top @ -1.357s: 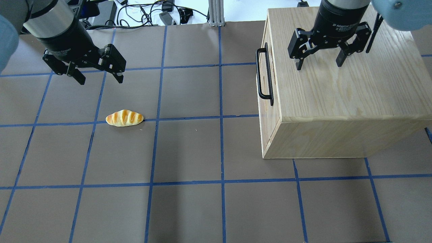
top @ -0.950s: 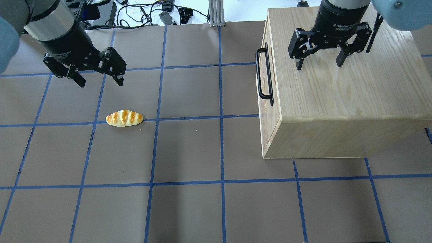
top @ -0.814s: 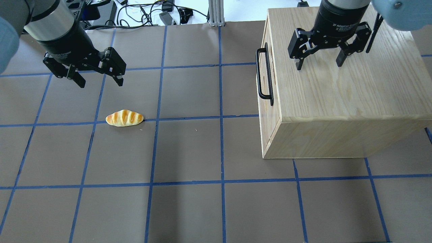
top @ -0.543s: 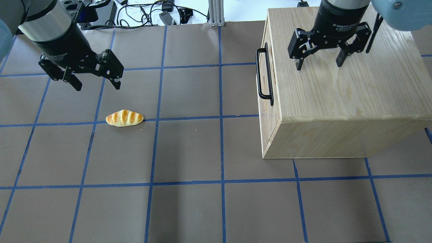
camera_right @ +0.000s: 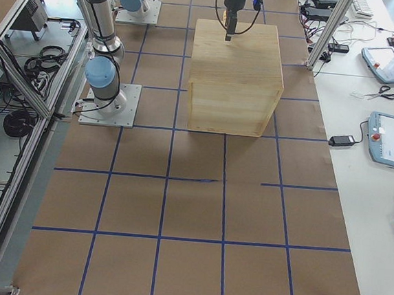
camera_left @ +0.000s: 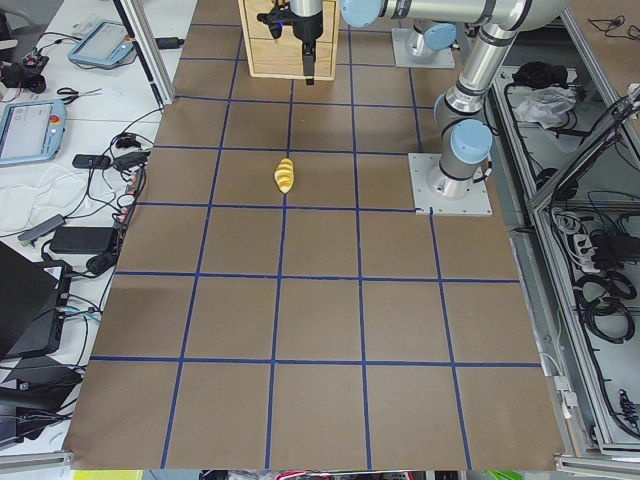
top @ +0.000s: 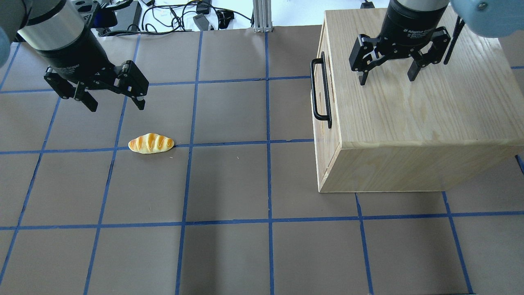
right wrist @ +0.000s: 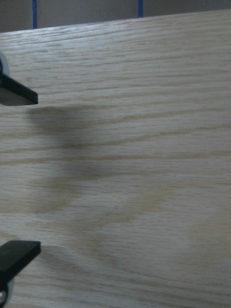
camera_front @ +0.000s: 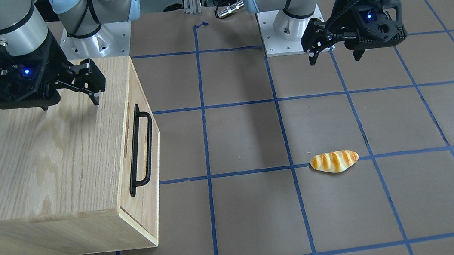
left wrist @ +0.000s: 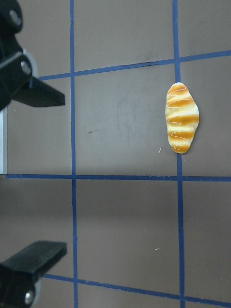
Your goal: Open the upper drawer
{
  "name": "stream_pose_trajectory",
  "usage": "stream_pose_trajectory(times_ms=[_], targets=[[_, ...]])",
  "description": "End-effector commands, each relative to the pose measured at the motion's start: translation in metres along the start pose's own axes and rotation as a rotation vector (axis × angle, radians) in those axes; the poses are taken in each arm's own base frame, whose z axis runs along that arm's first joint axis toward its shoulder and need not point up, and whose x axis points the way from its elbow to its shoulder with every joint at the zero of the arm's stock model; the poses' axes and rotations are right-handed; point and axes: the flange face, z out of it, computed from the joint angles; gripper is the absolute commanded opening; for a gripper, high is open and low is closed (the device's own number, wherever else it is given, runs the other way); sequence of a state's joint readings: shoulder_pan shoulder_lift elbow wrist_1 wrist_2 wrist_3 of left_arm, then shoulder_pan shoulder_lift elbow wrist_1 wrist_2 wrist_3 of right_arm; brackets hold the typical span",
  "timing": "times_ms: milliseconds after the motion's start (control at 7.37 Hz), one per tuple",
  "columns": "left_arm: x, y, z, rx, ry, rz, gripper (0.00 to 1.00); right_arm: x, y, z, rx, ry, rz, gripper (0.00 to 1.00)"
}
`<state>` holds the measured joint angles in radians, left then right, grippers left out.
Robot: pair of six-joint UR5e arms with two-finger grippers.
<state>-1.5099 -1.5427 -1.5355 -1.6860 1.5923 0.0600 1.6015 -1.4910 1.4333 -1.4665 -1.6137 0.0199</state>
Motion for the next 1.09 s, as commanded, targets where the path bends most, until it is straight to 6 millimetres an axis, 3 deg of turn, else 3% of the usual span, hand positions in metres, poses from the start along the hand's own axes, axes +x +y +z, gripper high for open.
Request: stream_pose_trajectory(times_ms=[0,407,543,950], targets=[[-0.002,-0.002,-0.002,0.001,-0.004,-0.002,1.0,0.0,0.0,0.0,-0.001,0.0,-0.002,1.0],[0.0,-0.012,0.006,-0.009,0.007,-0.004,1.0,0.0,0.0,0.0,0.001,0.0,-0.002,1.0],[0.006,-0.026,0.005,0.078,0.008,0.004,1.0,0.0,0.0,0.0,0.001,0.0,0.0,1.0],[0.062,-0.037,0.011,0.127,0.136,-0.039,1.0,0.0,0.0,0.0,0.001,0.0,0.0,1.0]])
